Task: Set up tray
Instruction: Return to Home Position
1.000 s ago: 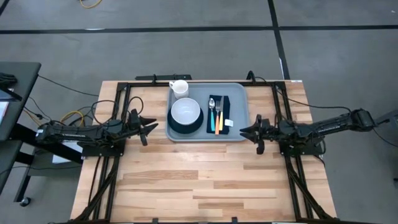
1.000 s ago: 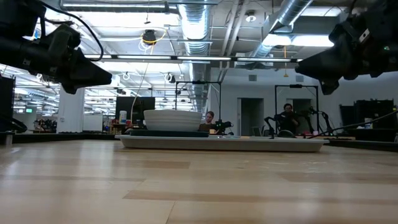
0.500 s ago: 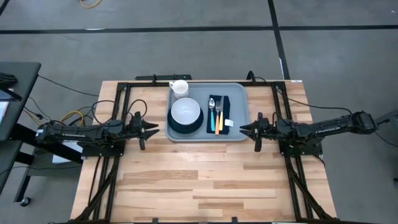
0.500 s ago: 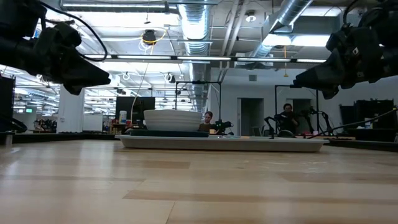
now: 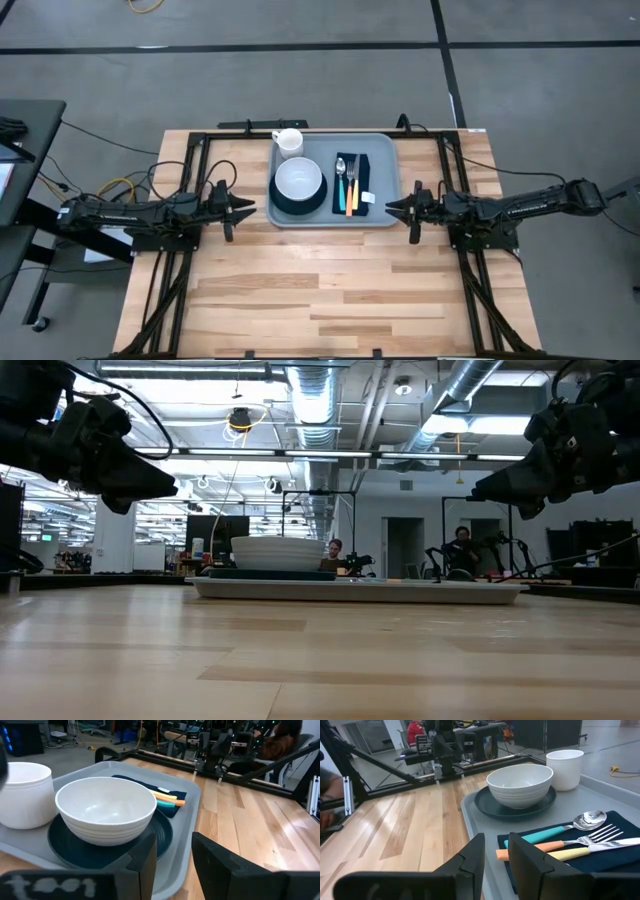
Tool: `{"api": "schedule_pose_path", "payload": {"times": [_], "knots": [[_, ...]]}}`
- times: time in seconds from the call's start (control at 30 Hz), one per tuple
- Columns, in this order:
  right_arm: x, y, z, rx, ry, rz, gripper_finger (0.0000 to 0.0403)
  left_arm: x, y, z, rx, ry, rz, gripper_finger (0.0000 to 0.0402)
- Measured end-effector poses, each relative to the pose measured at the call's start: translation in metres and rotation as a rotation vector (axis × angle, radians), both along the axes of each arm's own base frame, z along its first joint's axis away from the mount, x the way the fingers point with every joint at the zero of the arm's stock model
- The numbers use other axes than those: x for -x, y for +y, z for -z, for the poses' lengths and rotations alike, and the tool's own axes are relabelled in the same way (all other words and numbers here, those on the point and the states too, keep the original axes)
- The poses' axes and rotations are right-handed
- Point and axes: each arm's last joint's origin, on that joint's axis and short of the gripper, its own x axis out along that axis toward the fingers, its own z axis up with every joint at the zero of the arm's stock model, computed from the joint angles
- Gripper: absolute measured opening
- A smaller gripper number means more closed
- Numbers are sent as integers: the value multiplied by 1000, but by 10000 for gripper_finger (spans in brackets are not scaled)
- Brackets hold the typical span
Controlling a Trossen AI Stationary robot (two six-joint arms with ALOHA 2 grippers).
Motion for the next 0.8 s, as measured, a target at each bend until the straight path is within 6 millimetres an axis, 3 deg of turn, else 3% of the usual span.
{"api": "schedule_pose_path", "payload": {"times": [0.8], "knots": [[0,0,0,0,0,-2,78,0,0,0,0,1,0,112]]}}
